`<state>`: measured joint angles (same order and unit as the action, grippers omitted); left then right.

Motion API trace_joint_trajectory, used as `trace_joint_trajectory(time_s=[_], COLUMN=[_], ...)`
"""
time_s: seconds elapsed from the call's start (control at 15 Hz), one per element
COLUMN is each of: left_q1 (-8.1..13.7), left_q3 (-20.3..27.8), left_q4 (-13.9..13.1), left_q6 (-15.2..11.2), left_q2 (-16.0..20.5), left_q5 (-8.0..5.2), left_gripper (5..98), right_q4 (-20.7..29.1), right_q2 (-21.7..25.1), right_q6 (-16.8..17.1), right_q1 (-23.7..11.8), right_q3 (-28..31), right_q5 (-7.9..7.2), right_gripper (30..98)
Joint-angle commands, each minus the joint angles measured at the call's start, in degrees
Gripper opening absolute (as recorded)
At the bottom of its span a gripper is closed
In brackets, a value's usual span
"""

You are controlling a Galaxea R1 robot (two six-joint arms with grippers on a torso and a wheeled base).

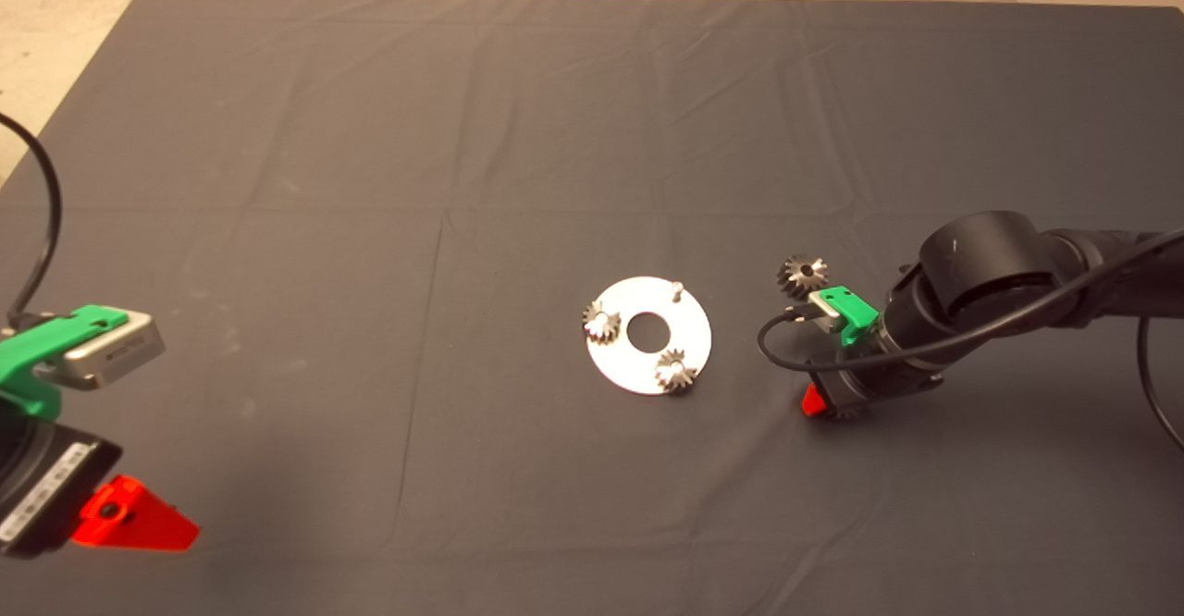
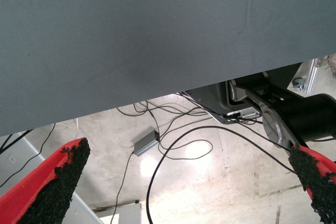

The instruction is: Remove an incorrectly installed larger gear and replace it with the correct smaller gear

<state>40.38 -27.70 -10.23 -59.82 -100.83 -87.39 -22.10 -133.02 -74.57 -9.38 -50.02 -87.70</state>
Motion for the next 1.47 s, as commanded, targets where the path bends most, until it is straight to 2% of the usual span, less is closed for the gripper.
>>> trace_joint_trajectory(time_s=[0.0,0.47,0.6,1.0,1.2,1.4], left_q1=[0.59,0.59,0.59,0.59,0.59,0.59], left_q3=[0.20,-0.06,-0.15,-0.50,-0.77,-0.92], left_q4=[-0.76,-0.76,-0.76,-0.76,-0.76,-0.76], left_q6=[-0.38,-0.30,-0.30,-0.30,-0.30,-0.30], left_q2=[-0.12,-0.21,-0.30,-1.00,-1.09,-1.42], left_q5=[-7.61,-7.61,-7.61,-7.61,-7.61,-7.61], left_gripper=[98.2,98.2,98.2,98.2,98.2,98.2], right_q4=[-2.07,-2.33,-2.33,-2.07,-1.89,-1.80], right_q2=[-0.27,-2.03,-1.94,-1.94,-1.94,-2.03], right_q6=[0.92,1.01,1.01,0.84,0.92,0.83], right_q1=[-0.47,-0.50,-0.47,-0.56,-0.82,-1.07], right_q3=[-1.38,-2.44,-2.44,-1.91,-1.99,-1.91], right_q5=[-1.95,-1.86,-1.86,-2.04,-2.04,-2.04], right_gripper=[57.3,56.3,53.6,52.7,49.1,48.9])
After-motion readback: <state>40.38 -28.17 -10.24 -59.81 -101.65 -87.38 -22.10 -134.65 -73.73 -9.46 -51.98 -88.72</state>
